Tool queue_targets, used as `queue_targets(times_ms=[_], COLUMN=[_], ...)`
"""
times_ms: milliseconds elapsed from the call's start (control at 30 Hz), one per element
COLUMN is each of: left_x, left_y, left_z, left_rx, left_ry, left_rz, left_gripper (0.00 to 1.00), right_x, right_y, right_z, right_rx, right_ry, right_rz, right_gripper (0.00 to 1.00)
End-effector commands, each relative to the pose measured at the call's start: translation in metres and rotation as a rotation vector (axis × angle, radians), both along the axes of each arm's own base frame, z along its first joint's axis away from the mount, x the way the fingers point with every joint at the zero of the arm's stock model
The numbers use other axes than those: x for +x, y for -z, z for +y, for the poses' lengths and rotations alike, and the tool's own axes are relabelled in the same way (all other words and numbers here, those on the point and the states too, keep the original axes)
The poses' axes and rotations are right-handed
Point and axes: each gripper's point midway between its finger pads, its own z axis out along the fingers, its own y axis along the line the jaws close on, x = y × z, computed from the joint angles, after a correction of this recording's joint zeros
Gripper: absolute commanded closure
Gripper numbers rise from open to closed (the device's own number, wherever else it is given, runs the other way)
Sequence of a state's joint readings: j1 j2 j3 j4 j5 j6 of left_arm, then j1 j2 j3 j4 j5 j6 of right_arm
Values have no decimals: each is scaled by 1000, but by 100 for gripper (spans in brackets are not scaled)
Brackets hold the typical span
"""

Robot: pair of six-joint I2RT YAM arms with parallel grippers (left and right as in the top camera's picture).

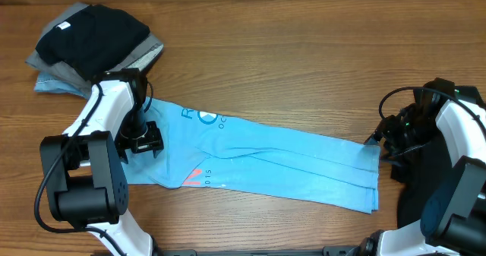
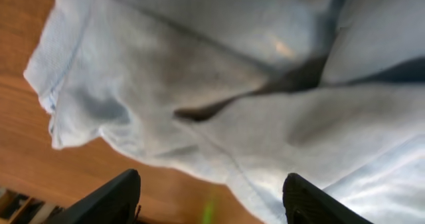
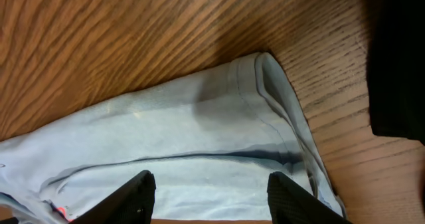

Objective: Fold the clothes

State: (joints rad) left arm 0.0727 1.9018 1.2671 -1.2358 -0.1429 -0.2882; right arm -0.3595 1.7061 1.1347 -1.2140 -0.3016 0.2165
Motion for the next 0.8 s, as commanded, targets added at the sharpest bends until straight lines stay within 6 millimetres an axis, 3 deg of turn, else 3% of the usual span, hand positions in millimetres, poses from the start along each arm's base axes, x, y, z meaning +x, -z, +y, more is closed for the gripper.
queue_targets(times_ms=[0,433,600,767], left_x=[13,47,54,48], left_y=[-5,5,17,24], left_z=[1,1,-14,-29], left_rx=[-8,-22,-118,-210], left_ry=[-15,27,77,139], left_rz=[-63,-207,-249,-243], left_gripper=[26,33,45,60], right_x=[4,7,6,6], right_y=[-6,-6,-6,-6], right_z=[1,0,0,0], right_rx=[4,1,2,3], right_ry=[1,2,6,9], right_rz=[-38,-51,-46,-44], right_gripper=[42,43,43,43])
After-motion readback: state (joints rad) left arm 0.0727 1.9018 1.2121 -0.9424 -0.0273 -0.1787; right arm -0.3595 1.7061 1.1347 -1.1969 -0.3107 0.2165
